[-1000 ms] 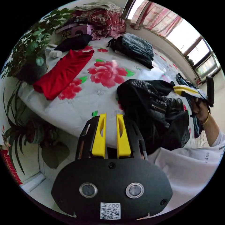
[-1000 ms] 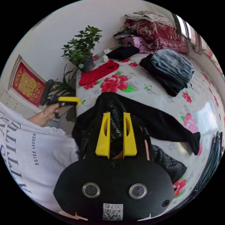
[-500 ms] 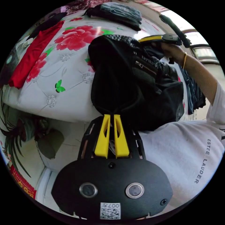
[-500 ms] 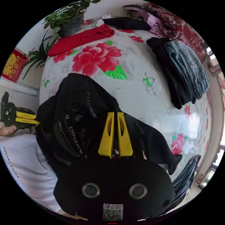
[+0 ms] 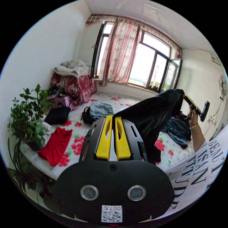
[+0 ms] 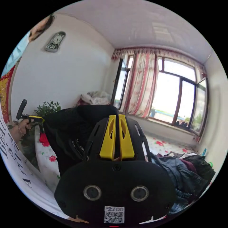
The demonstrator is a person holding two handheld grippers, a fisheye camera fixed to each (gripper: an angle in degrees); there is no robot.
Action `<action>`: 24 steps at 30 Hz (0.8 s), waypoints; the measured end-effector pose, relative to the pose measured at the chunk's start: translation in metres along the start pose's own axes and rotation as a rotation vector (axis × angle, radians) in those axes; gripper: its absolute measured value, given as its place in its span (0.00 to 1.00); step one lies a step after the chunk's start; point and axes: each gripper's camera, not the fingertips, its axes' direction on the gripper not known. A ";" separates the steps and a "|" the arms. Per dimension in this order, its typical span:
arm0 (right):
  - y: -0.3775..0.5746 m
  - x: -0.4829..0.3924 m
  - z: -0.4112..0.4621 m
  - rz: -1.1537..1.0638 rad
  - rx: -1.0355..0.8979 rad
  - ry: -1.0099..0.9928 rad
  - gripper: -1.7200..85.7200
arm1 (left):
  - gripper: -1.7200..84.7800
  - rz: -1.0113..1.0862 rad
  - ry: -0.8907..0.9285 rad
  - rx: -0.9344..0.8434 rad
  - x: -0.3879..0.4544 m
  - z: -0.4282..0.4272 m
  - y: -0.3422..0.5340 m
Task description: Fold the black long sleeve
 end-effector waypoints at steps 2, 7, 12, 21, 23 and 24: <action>-0.007 0.002 -0.059 0.000 0.114 0.064 0.02 | 0.01 0.062 -0.002 0.138 0.036 -0.038 -0.019; -0.017 -0.001 -0.189 -0.044 0.385 0.215 0.02 | 0.01 0.253 -0.093 0.598 0.145 -0.155 -0.033; -0.019 0.001 -0.236 -0.086 0.477 0.272 0.02 | 0.01 0.345 -0.137 0.769 0.212 -0.194 -0.039; -0.017 0.064 -0.075 -0.037 0.054 0.268 0.04 | 0.05 0.413 -0.233 0.241 0.245 0.029 -0.144; 0.008 0.083 -0.014 0.035 -0.052 0.246 0.05 | 0.11 0.317 -0.236 0.028 0.219 0.124 -0.155; 0.033 0.097 0.026 0.099 -0.152 0.257 0.06 | 0.11 0.224 -0.270 -0.149 0.193 0.185 -0.149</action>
